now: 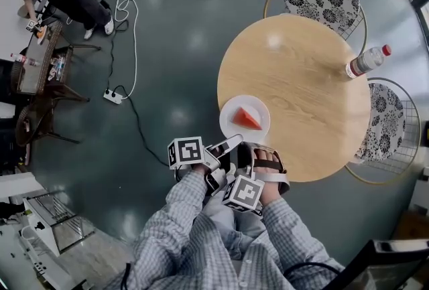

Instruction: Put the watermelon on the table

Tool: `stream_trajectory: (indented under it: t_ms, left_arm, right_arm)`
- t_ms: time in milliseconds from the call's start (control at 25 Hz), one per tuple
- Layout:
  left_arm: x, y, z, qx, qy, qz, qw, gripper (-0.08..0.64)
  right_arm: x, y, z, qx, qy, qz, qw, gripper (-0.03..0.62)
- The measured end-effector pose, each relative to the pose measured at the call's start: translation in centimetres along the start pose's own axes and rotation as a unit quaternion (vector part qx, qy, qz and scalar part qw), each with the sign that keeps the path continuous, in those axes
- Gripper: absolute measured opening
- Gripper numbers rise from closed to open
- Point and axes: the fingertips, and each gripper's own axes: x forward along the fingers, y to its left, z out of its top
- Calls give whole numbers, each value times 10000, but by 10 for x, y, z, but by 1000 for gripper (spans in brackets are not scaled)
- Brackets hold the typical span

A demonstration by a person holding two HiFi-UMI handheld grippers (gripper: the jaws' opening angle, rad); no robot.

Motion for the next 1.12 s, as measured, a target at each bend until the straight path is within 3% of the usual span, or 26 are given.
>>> stream_trajectory:
  t_ms: [240,560,720,840,880,960,1040,1120]
  left_arm:
    - [-1,-3,-3,27,19,-69,10000,156]
    - [-32,8,-4,-27,-245,44,9997,156]
    - [-44,2,-4,118,-401,-150,9990,153]
    - [-52,-4,-3,278,-545,-252,9978,54]
    - [-55,-5,-3,377,-586,-189,9974,13]
    - [-60,-12,-3,578,-659,-186,9960,8]
    - [-65,-22,-4,821,-699,-189,9940,8]
    - [-70,-32,-7,1104,-704,-110,9913,7]
  right_arm:
    - [1,-8,-11,319,207,-64,9993,43]
    - [5,-1,-7,383,36,320,9987,42]
    - [3,-2,-2,734,-269,549,9954,43]
    - [-4,-7,3,1295,-542,593,9883,44]
    - [-8,-12,4,1588,-671,547,9835,44]
    - [-20,-24,5,2315,-1015,500,9662,44]
    - [-39,-33,4,3099,-1419,669,9377,43]
    - [-61,-44,0,3891,-1774,879,8997,37]
